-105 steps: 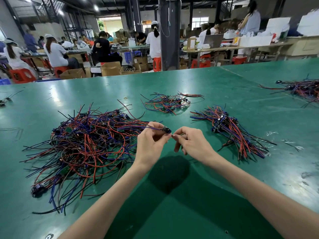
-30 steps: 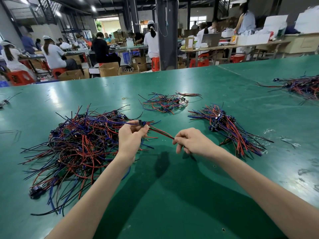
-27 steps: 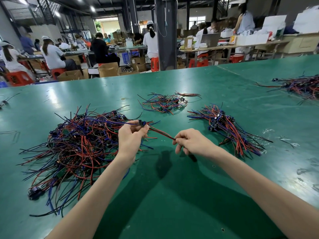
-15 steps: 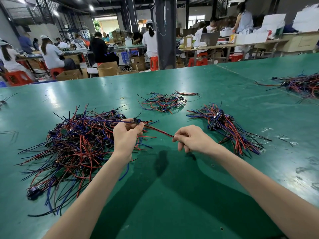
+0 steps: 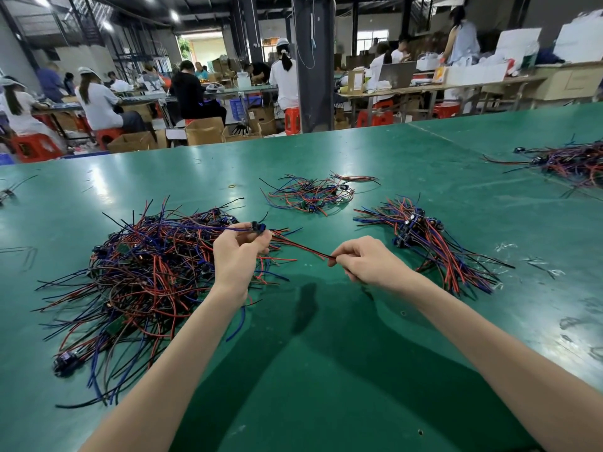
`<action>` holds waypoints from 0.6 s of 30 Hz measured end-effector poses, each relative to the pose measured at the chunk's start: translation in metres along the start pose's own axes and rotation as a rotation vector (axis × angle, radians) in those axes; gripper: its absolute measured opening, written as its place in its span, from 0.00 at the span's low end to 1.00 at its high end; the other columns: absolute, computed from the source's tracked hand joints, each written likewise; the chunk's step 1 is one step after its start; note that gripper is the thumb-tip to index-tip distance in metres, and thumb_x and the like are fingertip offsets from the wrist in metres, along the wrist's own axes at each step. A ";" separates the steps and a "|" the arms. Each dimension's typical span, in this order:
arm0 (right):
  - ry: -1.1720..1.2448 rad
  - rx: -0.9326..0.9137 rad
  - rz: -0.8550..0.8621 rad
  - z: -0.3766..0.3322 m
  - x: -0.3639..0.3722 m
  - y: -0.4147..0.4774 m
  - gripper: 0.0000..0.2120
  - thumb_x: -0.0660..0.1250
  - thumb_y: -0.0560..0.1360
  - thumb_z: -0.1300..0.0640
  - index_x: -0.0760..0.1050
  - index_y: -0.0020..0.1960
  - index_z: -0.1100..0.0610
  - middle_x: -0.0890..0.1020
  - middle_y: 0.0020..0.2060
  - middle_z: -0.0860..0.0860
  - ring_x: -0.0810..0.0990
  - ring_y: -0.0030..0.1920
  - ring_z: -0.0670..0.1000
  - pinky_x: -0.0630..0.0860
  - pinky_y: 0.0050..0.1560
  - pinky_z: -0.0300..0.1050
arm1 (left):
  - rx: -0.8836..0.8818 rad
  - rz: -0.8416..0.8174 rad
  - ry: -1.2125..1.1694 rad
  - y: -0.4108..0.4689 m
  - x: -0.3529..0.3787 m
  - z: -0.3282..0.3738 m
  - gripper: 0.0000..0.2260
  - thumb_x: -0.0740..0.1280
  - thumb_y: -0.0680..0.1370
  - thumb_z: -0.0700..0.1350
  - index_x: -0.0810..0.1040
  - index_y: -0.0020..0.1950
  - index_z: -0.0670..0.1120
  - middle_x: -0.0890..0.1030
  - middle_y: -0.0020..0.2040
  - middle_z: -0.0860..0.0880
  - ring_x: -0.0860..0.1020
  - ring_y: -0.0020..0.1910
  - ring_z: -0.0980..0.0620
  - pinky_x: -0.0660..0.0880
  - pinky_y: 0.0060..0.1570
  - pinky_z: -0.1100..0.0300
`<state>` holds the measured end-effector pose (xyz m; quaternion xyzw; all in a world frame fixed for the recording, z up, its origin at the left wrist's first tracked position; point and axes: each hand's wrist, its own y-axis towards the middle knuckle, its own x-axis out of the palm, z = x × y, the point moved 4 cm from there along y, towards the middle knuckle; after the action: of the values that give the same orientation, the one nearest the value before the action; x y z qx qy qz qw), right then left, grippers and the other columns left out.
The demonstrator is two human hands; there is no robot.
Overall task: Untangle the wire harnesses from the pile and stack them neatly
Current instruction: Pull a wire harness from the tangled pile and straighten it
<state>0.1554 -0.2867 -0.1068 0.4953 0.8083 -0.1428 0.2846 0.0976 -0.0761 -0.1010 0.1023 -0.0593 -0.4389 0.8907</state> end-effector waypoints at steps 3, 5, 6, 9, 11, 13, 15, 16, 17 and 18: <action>0.082 -0.021 -0.041 -0.003 0.004 0.000 0.12 0.59 0.77 0.64 0.81 0.43 0.56 0.72 0.23 0.48 0.67 0.21 0.43 0.64 0.25 0.34 | -0.014 0.022 -0.003 0.004 -0.007 -0.001 0.11 0.72 0.72 0.36 0.77 0.53 0.36 0.79 0.34 0.51 0.75 0.25 0.59 0.73 0.35 0.67; 0.107 -0.043 -0.091 -0.004 0.007 -0.001 0.12 0.58 0.78 0.65 0.80 0.45 0.57 0.73 0.23 0.47 0.67 0.21 0.42 0.64 0.25 0.32 | -0.017 0.029 0.001 0.004 -0.009 -0.002 0.11 0.72 0.72 0.36 0.77 0.53 0.35 0.79 0.34 0.51 0.75 0.25 0.60 0.72 0.32 0.69; 0.115 -0.046 -0.117 -0.004 0.008 -0.002 0.12 0.57 0.79 0.65 0.79 0.46 0.58 0.74 0.24 0.48 0.68 0.21 0.42 0.65 0.25 0.32 | -0.016 0.031 0.004 0.004 -0.009 -0.003 0.10 0.72 0.72 0.37 0.78 0.52 0.36 0.79 0.34 0.51 0.75 0.25 0.60 0.72 0.31 0.70; 0.123 -0.039 -0.152 -0.001 0.010 -0.001 0.15 0.53 0.79 0.68 0.77 0.47 0.57 0.78 0.27 0.48 0.69 0.22 0.43 0.67 0.26 0.33 | -0.030 0.031 -0.007 0.005 -0.010 -0.002 0.06 0.72 0.72 0.36 0.78 0.47 0.39 0.80 0.31 0.54 0.75 0.25 0.60 0.73 0.33 0.68; 0.109 -0.047 -0.160 0.001 0.010 0.000 0.16 0.53 0.78 0.69 0.77 0.47 0.56 0.79 0.27 0.47 0.69 0.22 0.44 0.68 0.26 0.33 | -0.039 0.030 -0.018 0.005 -0.010 -0.002 0.05 0.72 0.72 0.36 0.77 0.43 0.43 0.80 0.28 0.56 0.75 0.25 0.59 0.74 0.33 0.68; 0.087 -0.044 -0.147 0.004 0.009 0.000 0.15 0.54 0.78 0.68 0.78 0.46 0.56 0.79 0.25 0.47 0.69 0.22 0.43 0.67 0.26 0.32 | -0.037 0.025 -0.018 0.004 -0.010 -0.001 0.06 0.72 0.72 0.36 0.77 0.41 0.45 0.79 0.28 0.57 0.75 0.25 0.59 0.73 0.32 0.68; 0.056 -0.026 -0.112 0.007 0.006 0.002 0.15 0.55 0.77 0.68 0.79 0.46 0.55 0.78 0.24 0.47 0.68 0.21 0.43 0.67 0.25 0.32 | -0.036 0.016 -0.008 0.002 -0.007 -0.001 0.05 0.72 0.72 0.36 0.77 0.42 0.44 0.79 0.28 0.56 0.75 0.25 0.60 0.73 0.33 0.68; 0.037 -0.015 -0.095 0.008 0.005 0.003 0.16 0.55 0.76 0.68 0.79 0.45 0.55 0.78 0.23 0.47 0.68 0.21 0.43 0.67 0.25 0.32 | -0.036 0.013 -0.007 0.001 -0.006 -0.001 0.05 0.72 0.72 0.36 0.78 0.44 0.42 0.79 0.29 0.56 0.75 0.25 0.60 0.73 0.34 0.68; 0.016 -0.007 -0.079 0.009 0.004 0.004 0.16 0.55 0.75 0.67 0.79 0.45 0.55 0.78 0.24 0.47 0.69 0.20 0.43 0.67 0.25 0.32 | -0.036 0.011 -0.010 0.000 -0.005 -0.001 0.06 0.73 0.72 0.36 0.77 0.45 0.41 0.79 0.30 0.55 0.75 0.25 0.59 0.74 0.34 0.67; -0.004 0.000 -0.062 0.009 0.003 0.005 0.16 0.55 0.75 0.67 0.80 0.44 0.55 0.79 0.24 0.47 0.69 0.21 0.43 0.67 0.26 0.33 | -0.034 0.007 -0.015 -0.001 -0.003 0.000 0.07 0.73 0.72 0.36 0.77 0.47 0.41 0.79 0.30 0.56 0.75 0.25 0.59 0.74 0.34 0.67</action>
<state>0.1615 -0.2872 -0.1152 0.4696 0.8227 -0.1527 0.2816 0.0948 -0.0742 -0.1016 0.0834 -0.0588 -0.4376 0.8933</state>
